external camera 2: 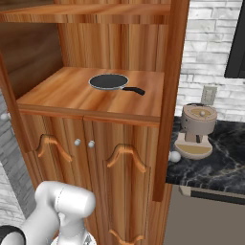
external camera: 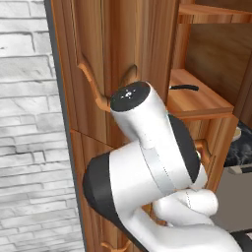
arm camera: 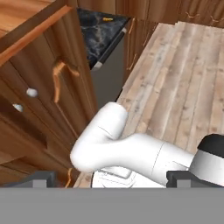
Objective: Retrieve the pan from the cabinet, then place the raw meat into the pan to avoid contamination.
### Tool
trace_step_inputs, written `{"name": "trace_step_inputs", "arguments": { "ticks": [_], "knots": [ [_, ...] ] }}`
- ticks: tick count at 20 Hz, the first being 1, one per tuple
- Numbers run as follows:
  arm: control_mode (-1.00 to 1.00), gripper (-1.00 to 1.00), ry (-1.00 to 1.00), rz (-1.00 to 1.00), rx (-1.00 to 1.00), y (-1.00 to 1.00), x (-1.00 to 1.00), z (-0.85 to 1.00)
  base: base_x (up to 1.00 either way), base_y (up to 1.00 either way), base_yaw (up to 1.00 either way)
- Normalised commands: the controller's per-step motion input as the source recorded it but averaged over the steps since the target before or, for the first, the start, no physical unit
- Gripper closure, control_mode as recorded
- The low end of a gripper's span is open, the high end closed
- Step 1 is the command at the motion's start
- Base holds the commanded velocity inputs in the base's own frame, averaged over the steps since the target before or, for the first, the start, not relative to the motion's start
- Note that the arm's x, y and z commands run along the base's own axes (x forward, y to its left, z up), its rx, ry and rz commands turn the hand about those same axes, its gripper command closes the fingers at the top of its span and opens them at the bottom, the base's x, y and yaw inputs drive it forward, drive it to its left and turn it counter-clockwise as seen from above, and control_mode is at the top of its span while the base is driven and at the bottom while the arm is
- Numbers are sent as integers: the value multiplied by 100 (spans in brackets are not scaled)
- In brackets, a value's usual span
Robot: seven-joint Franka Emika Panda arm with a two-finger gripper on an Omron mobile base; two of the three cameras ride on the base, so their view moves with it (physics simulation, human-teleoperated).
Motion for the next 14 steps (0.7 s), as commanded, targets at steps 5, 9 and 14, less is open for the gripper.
{"name": "trace_step_inputs", "arguments": {
  "ticks": [5,9,14],
  "knots": [
    [-100,-100,-15,0,32,-63,-42,5,0,0,0],
    [-100,-100,-14,4,32,-58,-5,7,0,0,0],
    [-100,-100,-15,9,31,-43,1,1,0,0,0]
  ]
}}
